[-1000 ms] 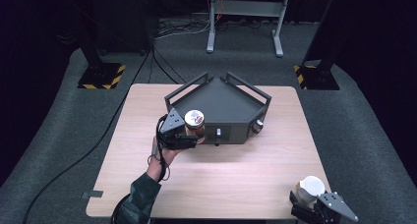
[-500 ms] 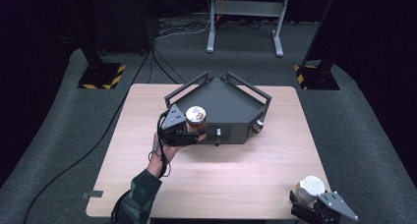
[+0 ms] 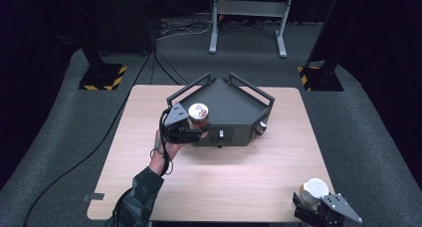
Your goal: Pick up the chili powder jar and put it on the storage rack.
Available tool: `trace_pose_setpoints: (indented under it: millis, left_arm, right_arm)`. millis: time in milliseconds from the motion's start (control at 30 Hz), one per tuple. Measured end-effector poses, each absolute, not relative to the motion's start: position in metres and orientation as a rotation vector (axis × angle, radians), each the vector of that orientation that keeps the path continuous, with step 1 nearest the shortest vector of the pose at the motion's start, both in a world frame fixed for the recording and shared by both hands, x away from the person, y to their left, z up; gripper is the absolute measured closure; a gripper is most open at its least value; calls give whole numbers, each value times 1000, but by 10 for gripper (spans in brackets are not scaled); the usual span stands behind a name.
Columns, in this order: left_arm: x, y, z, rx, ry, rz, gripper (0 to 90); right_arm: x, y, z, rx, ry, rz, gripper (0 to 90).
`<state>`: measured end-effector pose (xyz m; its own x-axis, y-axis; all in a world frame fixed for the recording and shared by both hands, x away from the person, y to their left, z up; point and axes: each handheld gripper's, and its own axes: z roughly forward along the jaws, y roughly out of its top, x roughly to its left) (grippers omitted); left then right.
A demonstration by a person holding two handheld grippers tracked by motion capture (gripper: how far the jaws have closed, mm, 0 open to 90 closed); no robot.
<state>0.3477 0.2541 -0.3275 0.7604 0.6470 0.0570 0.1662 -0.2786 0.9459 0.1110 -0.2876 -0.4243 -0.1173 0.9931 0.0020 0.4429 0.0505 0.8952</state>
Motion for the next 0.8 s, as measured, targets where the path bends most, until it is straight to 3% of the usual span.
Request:
trace_pose_setpoints:
  millis: [800]
  left_arm:
    - [370, 246, -324, 1837, 658, 531, 318]
  right_arm:
    - [113, -287, -425, 1467, 1653, 1018, 0]
